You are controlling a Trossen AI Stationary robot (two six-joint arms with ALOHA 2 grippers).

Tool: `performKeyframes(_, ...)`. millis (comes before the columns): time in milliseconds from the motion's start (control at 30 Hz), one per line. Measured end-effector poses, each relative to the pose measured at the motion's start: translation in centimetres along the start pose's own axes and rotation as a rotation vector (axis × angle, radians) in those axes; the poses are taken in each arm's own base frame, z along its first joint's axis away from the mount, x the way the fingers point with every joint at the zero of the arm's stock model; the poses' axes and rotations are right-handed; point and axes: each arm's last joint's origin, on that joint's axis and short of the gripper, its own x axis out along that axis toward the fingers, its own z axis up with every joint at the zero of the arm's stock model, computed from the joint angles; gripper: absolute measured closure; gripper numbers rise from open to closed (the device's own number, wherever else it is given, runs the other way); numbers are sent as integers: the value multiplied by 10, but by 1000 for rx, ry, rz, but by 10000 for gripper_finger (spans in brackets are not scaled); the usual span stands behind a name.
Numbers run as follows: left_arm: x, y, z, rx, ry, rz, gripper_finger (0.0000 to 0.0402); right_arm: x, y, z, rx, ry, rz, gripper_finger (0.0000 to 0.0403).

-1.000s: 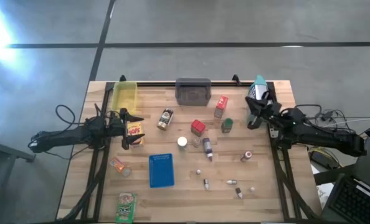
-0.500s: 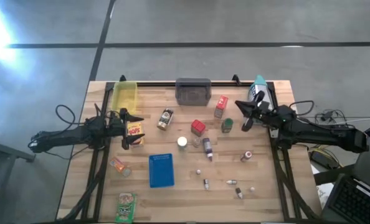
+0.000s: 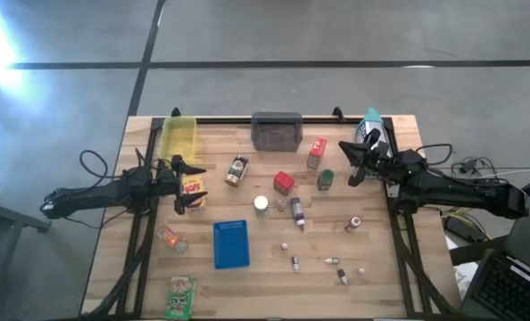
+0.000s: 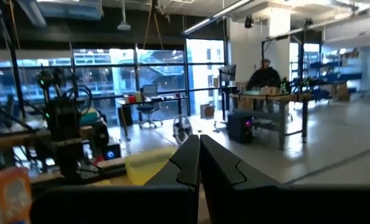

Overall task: Pick & Place Kitchen Items
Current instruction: Put the red cereal box into the yellow bin

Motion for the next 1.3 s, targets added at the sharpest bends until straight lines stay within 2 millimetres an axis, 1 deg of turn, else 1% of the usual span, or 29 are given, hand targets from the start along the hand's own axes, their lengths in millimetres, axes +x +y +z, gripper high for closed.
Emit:
performKeyframes(100, 0, 0, 0, 0, 0, 1, 39, 2, 1, 2, -57, 3, 7, 394)
performKeyframes(167, 0, 0, 0, 0, 0, 1, 39, 4, 3, 8, -104, -14, 47, 393)
performKeyframes(233, 0, 0, 0, 0, 0, 0, 39, 8, 6, 20, -116, -37, 105, 387)
performKeyframes(333, 0, 0, 0, 0, 0, 0, 39, 16, 10, 39, -139, -13, 170, 370)
performKeyframes(500, 0, 0, 0, 0, 0, 1, 39, 32, 15, 70, -240, 165, 185, 328)
performKeyframes(633, 0, 0, 0, 0, 0, 0, 39, 46, 18, 88, -278, 345, 196, 292)
performKeyframes(867, 0, 0, 0, 0, 0, 0, 39, 70, 22, 106, -423, 574, 221, 240)
performKeyframes(1000, 0, 0, 0, 0, 0, -1, 39, 83, 23, 112, -456, 692, 229, 214)
performKeyframes(1167, 0, 0, 0, 0, 0, 0, 39, 102, 26, 116, -463, 780, 225, 184)
performKeyframes(1300, 0, 0, 0, 0, 0, 0, 39, 115, 27, 122, -460, 805, 209, 163)
